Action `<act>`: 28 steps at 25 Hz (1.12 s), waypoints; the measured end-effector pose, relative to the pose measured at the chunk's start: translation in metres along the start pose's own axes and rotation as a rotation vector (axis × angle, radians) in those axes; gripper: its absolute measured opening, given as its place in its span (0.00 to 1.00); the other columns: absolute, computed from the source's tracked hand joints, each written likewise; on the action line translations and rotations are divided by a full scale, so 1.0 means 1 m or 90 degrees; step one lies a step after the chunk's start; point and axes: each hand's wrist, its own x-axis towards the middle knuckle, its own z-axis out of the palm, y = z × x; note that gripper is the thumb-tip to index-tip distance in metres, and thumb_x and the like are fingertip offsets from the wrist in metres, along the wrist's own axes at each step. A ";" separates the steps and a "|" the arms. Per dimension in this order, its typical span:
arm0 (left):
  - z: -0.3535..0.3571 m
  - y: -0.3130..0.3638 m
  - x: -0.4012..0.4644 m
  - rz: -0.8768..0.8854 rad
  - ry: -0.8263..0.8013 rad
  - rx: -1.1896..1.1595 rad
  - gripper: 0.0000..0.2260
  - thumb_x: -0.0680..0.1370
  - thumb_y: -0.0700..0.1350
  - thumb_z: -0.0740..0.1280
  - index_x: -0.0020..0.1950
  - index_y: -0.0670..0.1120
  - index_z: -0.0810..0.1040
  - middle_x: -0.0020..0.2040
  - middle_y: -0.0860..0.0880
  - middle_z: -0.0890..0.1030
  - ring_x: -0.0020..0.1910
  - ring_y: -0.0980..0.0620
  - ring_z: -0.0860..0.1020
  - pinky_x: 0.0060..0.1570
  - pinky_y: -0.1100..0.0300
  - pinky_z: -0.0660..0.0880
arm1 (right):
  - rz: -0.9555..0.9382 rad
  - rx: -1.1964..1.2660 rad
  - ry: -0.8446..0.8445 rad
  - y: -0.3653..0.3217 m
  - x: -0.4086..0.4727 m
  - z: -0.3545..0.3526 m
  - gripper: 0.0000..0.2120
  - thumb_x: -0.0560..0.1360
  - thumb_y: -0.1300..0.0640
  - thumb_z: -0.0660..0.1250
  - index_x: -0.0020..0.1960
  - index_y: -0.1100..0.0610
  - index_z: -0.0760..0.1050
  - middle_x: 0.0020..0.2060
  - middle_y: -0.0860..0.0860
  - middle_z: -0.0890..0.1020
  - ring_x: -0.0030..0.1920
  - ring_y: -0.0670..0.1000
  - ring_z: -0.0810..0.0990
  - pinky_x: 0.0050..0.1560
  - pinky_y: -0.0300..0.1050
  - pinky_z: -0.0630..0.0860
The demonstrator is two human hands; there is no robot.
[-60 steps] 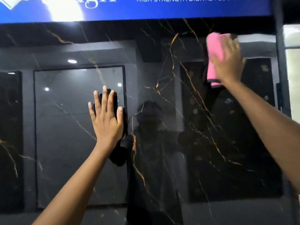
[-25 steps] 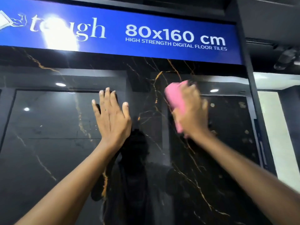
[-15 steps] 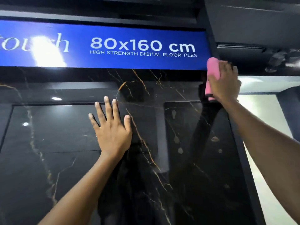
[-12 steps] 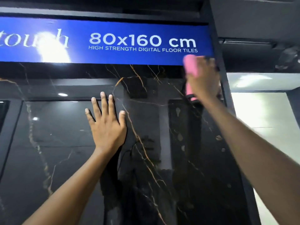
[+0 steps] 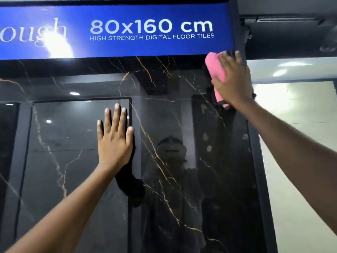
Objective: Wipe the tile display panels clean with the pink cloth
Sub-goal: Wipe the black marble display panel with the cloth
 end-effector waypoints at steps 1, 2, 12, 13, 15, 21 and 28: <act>0.004 -0.002 -0.006 0.000 0.001 0.013 0.28 0.80 0.56 0.44 0.80 0.48 0.51 0.80 0.53 0.47 0.79 0.51 0.43 0.77 0.50 0.41 | 0.029 0.006 0.010 -0.002 -0.004 0.002 0.32 0.77 0.49 0.64 0.78 0.55 0.58 0.77 0.52 0.61 0.78 0.57 0.52 0.75 0.57 0.52; 0.008 -0.003 -0.010 -0.001 0.002 0.023 0.28 0.81 0.56 0.44 0.80 0.49 0.51 0.80 0.53 0.47 0.79 0.51 0.43 0.77 0.50 0.41 | 0.019 0.031 0.025 -0.018 -0.019 0.008 0.33 0.76 0.50 0.65 0.78 0.55 0.58 0.77 0.52 0.61 0.78 0.57 0.53 0.75 0.57 0.52; -0.006 -0.009 -0.046 0.056 -0.040 -0.036 0.27 0.81 0.55 0.46 0.79 0.48 0.56 0.79 0.54 0.50 0.79 0.50 0.47 0.75 0.53 0.39 | -0.344 0.075 -0.064 -0.076 -0.124 0.024 0.38 0.66 0.49 0.65 0.75 0.58 0.64 0.73 0.58 0.68 0.75 0.59 0.61 0.74 0.53 0.55; -0.003 -0.010 -0.055 0.057 -0.046 -0.007 0.27 0.82 0.56 0.46 0.79 0.48 0.54 0.79 0.53 0.49 0.79 0.49 0.46 0.75 0.52 0.39 | -0.223 0.062 -0.046 -0.051 -0.093 0.015 0.38 0.67 0.51 0.65 0.75 0.58 0.62 0.73 0.59 0.66 0.75 0.60 0.61 0.74 0.57 0.58; 0.003 -0.013 -0.063 0.058 -0.052 0.031 0.27 0.82 0.56 0.46 0.80 0.49 0.53 0.80 0.52 0.49 0.79 0.49 0.45 0.76 0.50 0.39 | -0.038 0.049 -0.025 -0.006 -0.052 -0.004 0.35 0.72 0.51 0.62 0.77 0.58 0.59 0.75 0.58 0.63 0.76 0.60 0.58 0.74 0.61 0.58; 0.002 -0.014 -0.063 0.060 -0.043 0.014 0.26 0.82 0.54 0.46 0.80 0.48 0.54 0.80 0.52 0.50 0.79 0.49 0.46 0.75 0.49 0.40 | -0.242 0.084 -0.059 -0.097 -0.181 0.026 0.41 0.65 0.52 0.69 0.76 0.57 0.62 0.75 0.56 0.64 0.77 0.56 0.57 0.75 0.54 0.52; -0.009 -0.020 -0.106 0.046 -0.055 -0.039 0.26 0.81 0.53 0.50 0.79 0.48 0.58 0.79 0.53 0.53 0.79 0.50 0.48 0.75 0.52 0.39 | -0.354 0.050 -0.109 -0.065 -0.156 0.019 0.37 0.67 0.50 0.65 0.74 0.60 0.65 0.72 0.58 0.69 0.74 0.59 0.64 0.73 0.50 0.54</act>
